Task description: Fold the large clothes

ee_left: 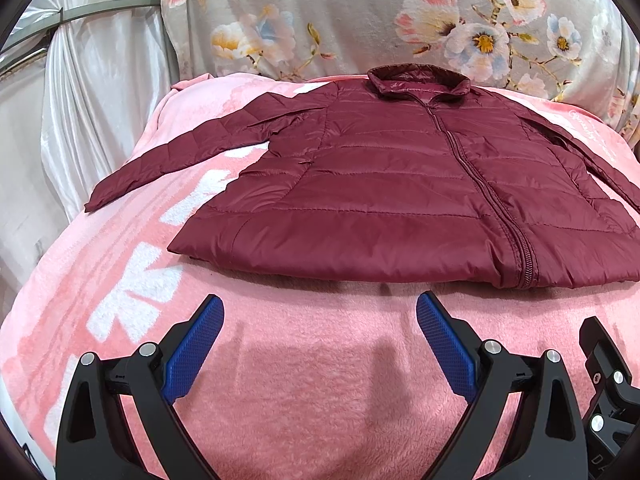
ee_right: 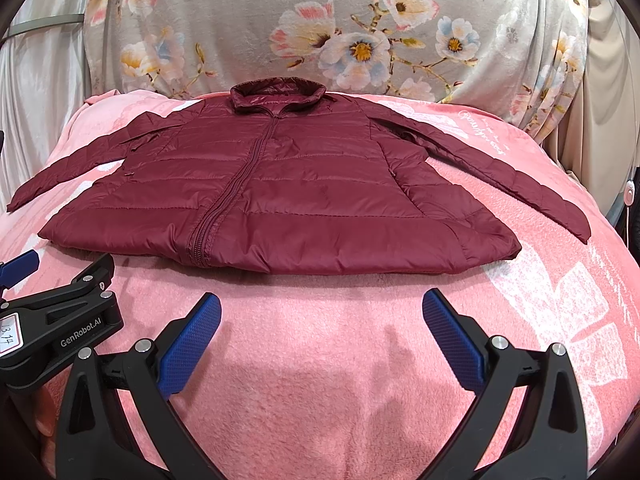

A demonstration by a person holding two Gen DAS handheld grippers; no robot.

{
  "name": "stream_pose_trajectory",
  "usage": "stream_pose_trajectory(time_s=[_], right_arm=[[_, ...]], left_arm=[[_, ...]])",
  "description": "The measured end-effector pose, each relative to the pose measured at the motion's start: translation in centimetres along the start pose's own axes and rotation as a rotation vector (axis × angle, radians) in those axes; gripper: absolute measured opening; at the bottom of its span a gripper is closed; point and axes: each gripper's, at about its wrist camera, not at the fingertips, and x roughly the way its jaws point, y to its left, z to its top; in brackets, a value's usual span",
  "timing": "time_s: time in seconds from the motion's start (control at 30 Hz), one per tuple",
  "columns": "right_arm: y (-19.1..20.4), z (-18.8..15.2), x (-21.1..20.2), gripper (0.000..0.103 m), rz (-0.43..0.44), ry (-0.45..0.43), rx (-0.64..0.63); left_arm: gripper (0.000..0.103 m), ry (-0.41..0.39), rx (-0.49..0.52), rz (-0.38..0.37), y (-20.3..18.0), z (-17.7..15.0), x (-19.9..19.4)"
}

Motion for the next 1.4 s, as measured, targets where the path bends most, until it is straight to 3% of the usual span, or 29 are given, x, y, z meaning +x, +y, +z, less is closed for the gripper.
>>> stream_pose_trajectory(time_s=[1.4], right_arm=[[-0.15,0.05,0.13,0.098,0.009,0.01,0.007]], left_arm=[[0.095,0.002,-0.005,-0.003,0.2,0.1,0.06]])
